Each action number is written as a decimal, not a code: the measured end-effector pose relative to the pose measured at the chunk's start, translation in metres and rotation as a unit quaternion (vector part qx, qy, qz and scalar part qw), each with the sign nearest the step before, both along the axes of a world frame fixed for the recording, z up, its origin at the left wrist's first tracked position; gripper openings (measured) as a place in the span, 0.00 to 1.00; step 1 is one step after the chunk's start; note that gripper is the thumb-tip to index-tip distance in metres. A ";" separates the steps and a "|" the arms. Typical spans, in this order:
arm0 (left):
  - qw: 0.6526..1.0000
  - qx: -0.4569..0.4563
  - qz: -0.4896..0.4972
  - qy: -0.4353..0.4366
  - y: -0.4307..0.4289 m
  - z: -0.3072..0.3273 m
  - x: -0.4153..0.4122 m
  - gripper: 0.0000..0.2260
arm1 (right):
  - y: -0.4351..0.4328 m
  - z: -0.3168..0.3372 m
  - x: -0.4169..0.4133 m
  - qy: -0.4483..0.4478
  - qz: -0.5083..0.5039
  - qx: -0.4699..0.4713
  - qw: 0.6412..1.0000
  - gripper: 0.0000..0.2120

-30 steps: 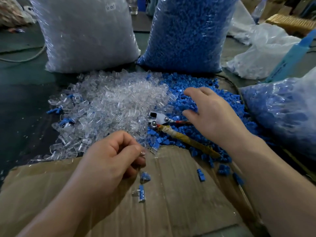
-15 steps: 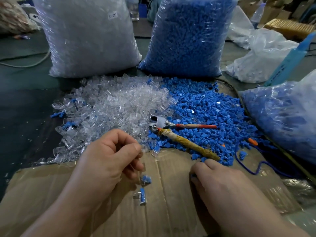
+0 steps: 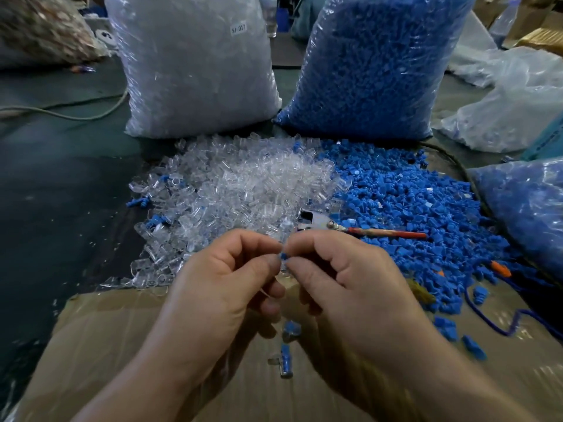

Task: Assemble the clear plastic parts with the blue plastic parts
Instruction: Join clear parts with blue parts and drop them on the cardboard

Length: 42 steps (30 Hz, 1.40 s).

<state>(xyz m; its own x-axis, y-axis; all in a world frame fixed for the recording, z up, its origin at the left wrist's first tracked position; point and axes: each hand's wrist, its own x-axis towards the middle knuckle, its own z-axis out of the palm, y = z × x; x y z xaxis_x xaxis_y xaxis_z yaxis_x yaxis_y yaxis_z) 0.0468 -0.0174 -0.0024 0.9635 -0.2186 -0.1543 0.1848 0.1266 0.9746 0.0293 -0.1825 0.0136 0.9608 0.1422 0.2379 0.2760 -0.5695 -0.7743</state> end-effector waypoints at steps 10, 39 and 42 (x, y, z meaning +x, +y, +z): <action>0.994 0.046 0.037 -0.095 -0.006 -0.004 0.000 0.06 | -0.001 -0.008 -0.001 -0.160 -0.032 -0.077 0.984 0.05; 0.999 -0.050 0.018 -0.012 0.004 -0.025 0.010 0.10 | -0.059 0.018 0.033 0.096 -0.064 -0.511 0.852 0.30; 0.999 -0.050 0.008 -0.008 0.005 -0.026 0.009 0.07 | -0.063 0.019 0.042 0.086 -0.037 -0.520 0.849 0.30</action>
